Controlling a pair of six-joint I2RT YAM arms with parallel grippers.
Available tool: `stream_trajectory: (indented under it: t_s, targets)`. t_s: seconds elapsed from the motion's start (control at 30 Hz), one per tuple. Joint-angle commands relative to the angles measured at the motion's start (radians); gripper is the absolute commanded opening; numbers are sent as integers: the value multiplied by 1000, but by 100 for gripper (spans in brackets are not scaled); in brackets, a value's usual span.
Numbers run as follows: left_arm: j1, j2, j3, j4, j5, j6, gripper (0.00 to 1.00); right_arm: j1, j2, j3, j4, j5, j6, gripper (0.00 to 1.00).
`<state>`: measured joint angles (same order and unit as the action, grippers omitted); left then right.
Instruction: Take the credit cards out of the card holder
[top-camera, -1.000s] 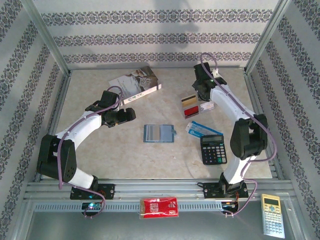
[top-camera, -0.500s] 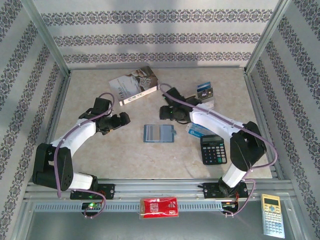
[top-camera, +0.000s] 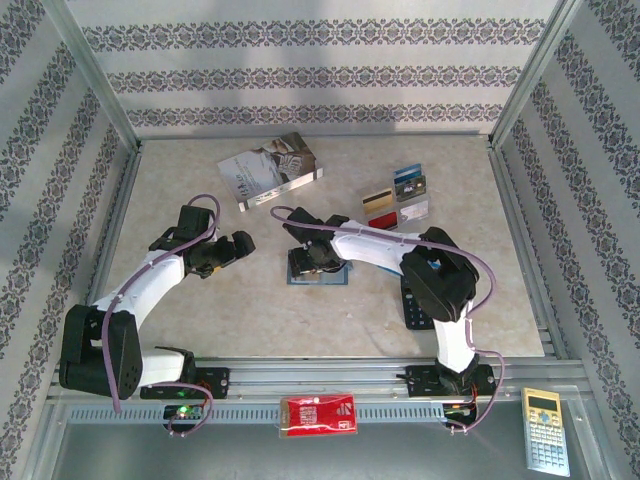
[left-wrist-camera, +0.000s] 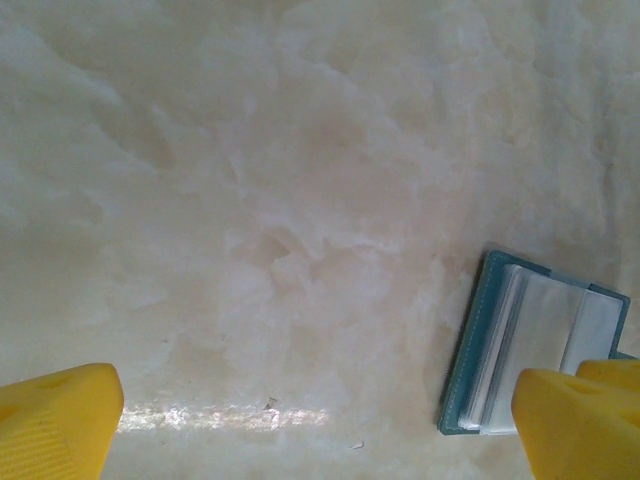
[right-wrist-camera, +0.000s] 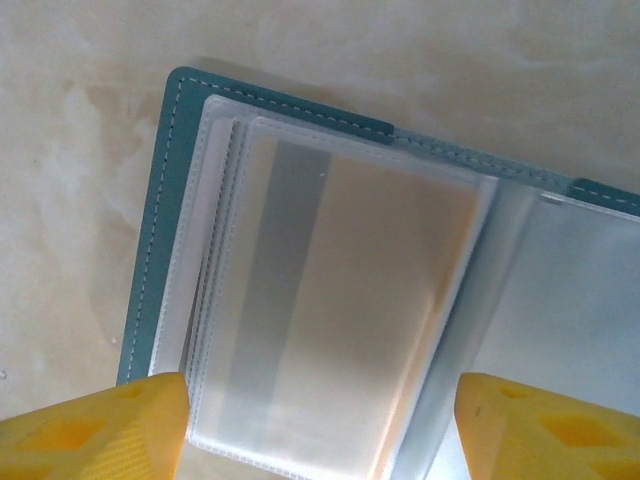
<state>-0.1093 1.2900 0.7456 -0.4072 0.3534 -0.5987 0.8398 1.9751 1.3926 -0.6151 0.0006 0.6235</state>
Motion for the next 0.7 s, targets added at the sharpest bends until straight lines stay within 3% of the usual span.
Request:
stream_trajectory:
  t_s: [0.0, 0.37, 0.67]
  targets:
    - [11, -9, -2, 28, 35, 19, 100, -7, 33, 46, -41, -28, -10, 74]
    - [10, 11, 2, 40, 70, 13, 100, -27, 83, 4, -61, 14, 21, 69]
    - [2, 45, -3, 75, 124, -6, 100, -89, 16, -132, 106, -162, 25, 67]
